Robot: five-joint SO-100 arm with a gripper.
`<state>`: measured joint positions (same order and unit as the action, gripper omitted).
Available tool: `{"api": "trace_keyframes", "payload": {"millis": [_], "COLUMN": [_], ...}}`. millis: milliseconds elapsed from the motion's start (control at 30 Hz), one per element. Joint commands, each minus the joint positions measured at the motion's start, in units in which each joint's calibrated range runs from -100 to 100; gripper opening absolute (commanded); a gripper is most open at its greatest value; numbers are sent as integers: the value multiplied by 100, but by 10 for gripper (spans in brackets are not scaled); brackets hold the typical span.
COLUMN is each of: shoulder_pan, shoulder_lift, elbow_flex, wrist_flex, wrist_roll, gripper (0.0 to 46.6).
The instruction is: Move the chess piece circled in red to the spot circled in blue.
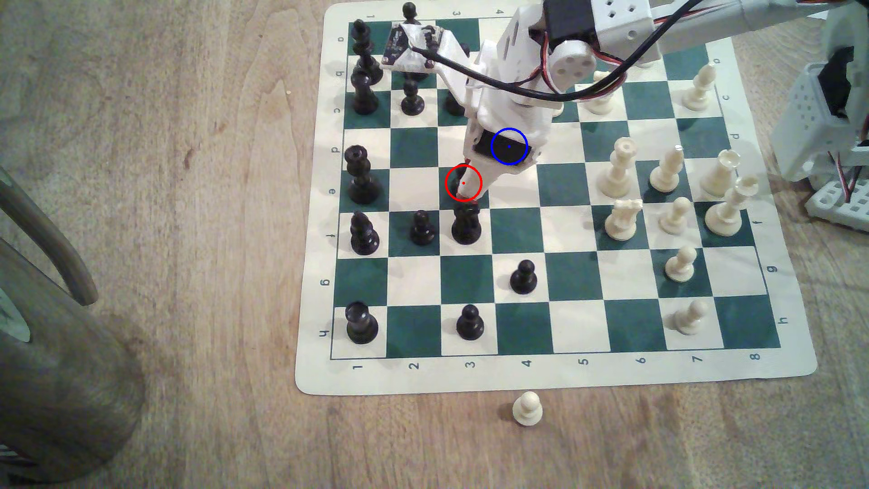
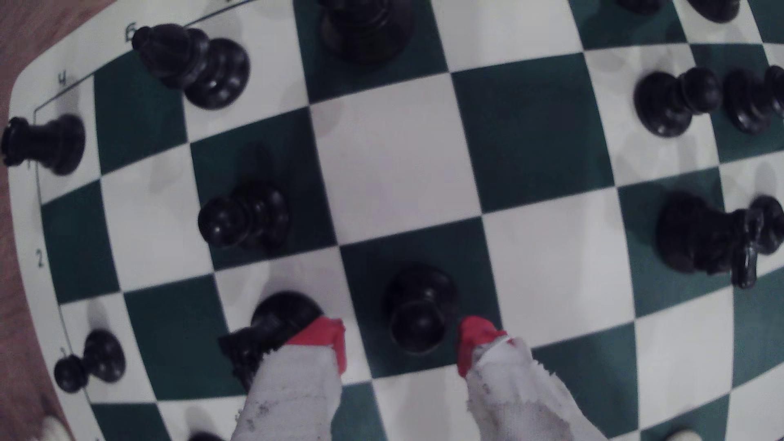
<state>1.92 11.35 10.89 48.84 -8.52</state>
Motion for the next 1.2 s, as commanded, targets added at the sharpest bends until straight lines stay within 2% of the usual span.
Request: {"api": "trace_keyframes", "payload": {"millis": [0,533,967,1067,1167], "shoulder_pan": [-24,16,16,16,23], "shoulder_lift": [-202,-142,-40,-40,-32], "elbow_flex": [-110,-1,26,26,26], "wrist_flex": [-126,-290,-413,-421,-421], "wrist_roll": [-20,-24,-24,-24,-10], "gripper": [149,152,135,118,48]}}
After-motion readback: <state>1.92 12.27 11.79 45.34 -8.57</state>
